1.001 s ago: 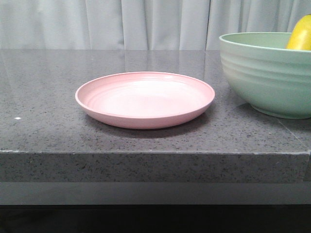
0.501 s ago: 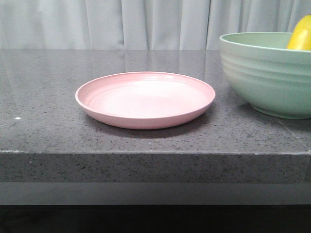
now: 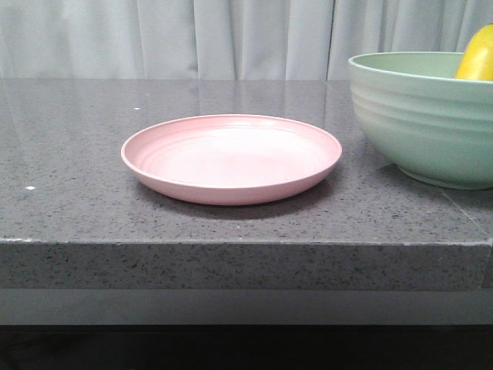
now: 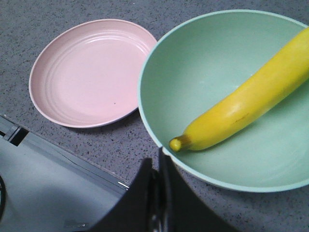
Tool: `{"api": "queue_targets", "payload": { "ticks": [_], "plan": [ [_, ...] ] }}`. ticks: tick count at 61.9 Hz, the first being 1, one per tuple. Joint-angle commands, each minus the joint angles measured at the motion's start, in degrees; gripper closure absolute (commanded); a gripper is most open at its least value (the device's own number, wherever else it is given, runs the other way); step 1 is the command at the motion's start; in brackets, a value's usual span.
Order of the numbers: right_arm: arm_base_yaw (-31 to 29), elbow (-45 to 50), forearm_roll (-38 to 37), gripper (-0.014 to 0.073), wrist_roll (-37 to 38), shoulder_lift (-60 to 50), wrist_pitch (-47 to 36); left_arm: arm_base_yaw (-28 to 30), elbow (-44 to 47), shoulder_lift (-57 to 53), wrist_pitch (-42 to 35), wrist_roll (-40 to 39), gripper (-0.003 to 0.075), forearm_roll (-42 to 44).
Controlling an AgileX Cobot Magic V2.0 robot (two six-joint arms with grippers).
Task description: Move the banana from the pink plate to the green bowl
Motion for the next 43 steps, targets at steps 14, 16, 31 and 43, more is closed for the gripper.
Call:
{"api": "queue_targets", "payload": {
  "ticks": [14, 16, 31, 43],
  "plan": [
    [-0.05, -1.48, 1.77, 0.0664, -0.27, -0.20, -2.69, 0.09, 3.21, -1.17, -4.67, -25.20, 0.0741, 18.69],
    [-0.05, -1.48, 1.77, 0.0664, -0.27, -0.20, -2.69, 0.09, 4.15, -1.17, -5.99, -25.20, 0.0741, 18.69],
    [-0.05, -1.48, 1.77, 0.0664, -0.27, -0.20, -2.69, -1.77, 10.14, -1.17, -10.31, -25.20, 0.0741, 20.97],
    [-0.05, -1.48, 1.77, 0.0664, -0.27, -0.20, -2.69, -4.00, 10.14, -1.17, -9.69, -25.20, 0.0741, 22.38]
  ]
}}
